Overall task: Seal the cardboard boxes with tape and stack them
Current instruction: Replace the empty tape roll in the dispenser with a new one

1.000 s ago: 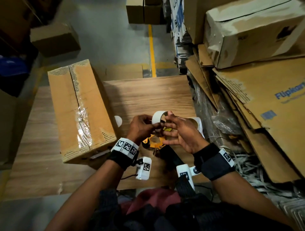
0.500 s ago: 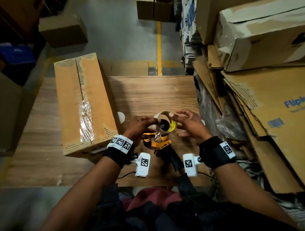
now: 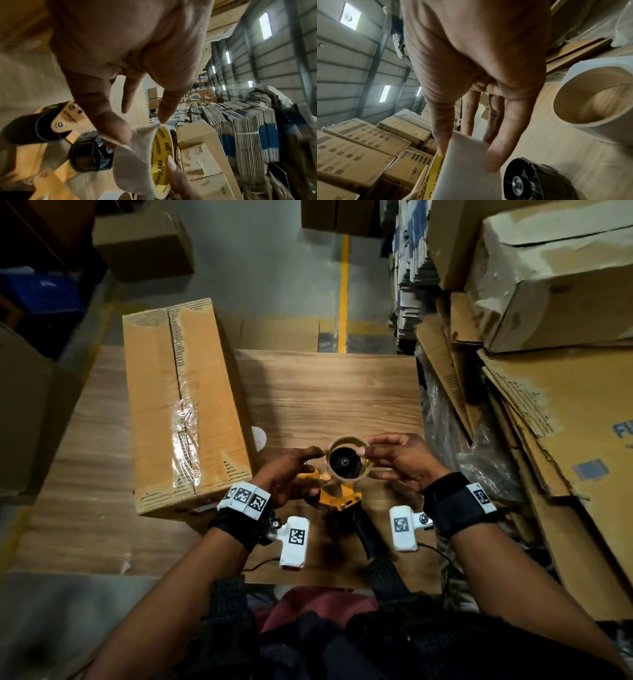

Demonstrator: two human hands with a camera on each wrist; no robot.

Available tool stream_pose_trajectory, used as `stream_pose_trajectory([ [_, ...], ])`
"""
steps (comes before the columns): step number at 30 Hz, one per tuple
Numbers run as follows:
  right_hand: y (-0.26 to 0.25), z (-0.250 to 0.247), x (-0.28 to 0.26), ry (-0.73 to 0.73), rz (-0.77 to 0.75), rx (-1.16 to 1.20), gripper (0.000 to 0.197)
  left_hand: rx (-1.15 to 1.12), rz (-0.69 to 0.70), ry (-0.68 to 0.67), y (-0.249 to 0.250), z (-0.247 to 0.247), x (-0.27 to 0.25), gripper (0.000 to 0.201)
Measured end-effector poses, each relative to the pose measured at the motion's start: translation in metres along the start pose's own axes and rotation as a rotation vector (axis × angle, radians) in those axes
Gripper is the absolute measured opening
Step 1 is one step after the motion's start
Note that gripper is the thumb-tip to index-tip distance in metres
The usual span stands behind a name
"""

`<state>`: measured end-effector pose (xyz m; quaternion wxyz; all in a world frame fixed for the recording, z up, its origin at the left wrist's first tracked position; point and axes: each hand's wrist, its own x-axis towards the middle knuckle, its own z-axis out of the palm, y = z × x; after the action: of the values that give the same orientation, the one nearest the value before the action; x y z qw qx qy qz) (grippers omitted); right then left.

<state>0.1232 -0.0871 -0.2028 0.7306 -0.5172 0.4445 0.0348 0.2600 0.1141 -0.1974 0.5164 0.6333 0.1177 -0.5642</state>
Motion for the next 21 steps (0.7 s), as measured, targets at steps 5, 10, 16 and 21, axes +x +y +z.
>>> stream_pose_trajectory([
  [5,0.006,0.009,0.009,-0.037,0.013,-0.038,0.04,0.261,0.093,0.076,0.002,0.001,-0.001,0.056],
  [10,0.011,0.016,0.023,-0.015,0.034,-0.048,0.032,0.613,0.185,0.179,0.01,0.016,0.018,0.041],
  [16,0.017,0.009,0.041,0.063,0.03,-0.046,0.031,0.774,0.242,0.262,0.015,0.027,0.053,0.008],
  [21,0.024,0.008,0.052,0.098,0.074,-0.046,0.032,0.812,0.234,0.237,0.017,0.028,0.063,0.008],
])
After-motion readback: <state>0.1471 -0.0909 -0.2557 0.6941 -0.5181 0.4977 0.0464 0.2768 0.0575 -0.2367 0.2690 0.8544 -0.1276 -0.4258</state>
